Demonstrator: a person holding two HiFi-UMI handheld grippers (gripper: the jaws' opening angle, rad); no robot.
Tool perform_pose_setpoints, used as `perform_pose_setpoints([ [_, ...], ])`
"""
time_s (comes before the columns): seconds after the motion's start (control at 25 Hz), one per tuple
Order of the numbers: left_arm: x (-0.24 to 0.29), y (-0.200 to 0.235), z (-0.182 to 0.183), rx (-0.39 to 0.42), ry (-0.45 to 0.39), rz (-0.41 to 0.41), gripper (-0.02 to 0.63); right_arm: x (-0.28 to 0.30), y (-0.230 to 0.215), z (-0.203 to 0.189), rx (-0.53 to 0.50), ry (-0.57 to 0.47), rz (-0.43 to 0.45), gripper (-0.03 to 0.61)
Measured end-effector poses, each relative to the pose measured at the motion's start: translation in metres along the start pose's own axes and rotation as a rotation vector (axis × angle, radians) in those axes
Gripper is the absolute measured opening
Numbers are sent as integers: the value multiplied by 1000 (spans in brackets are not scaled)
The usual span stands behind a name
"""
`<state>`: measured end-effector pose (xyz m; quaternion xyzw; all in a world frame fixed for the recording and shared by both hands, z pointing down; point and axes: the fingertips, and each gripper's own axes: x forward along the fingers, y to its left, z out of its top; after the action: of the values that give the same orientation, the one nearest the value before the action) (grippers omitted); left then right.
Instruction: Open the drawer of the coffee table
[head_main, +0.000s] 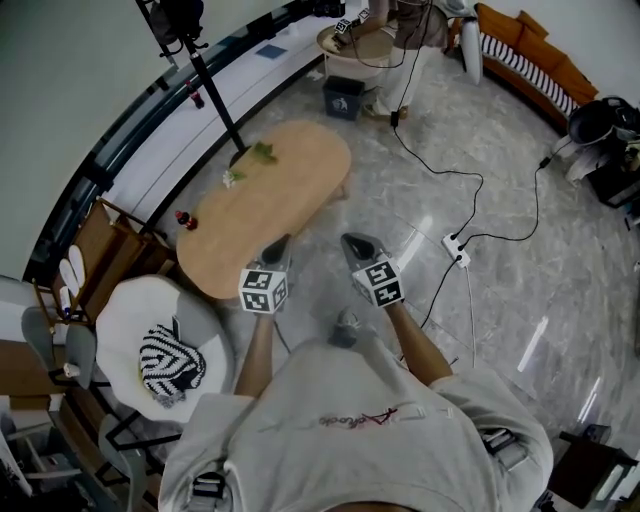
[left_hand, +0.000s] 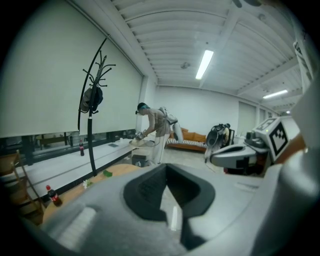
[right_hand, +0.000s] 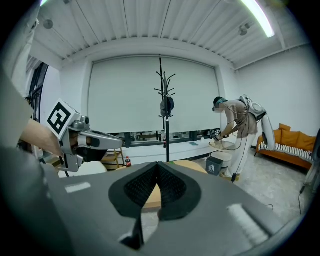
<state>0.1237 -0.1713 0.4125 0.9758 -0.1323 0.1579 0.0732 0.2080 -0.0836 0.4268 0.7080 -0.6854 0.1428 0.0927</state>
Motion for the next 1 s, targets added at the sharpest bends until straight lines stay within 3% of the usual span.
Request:
perform_pose_setpoints([
  [0.4, 69, 4, 32, 20, -8, 22, 0, 29, -75, 18, -14, -13, 21, 5],
  [1.0, 91, 45, 12, -48, 34, 51, 0, 76, -86, 15, 26, 37, 42, 5],
])
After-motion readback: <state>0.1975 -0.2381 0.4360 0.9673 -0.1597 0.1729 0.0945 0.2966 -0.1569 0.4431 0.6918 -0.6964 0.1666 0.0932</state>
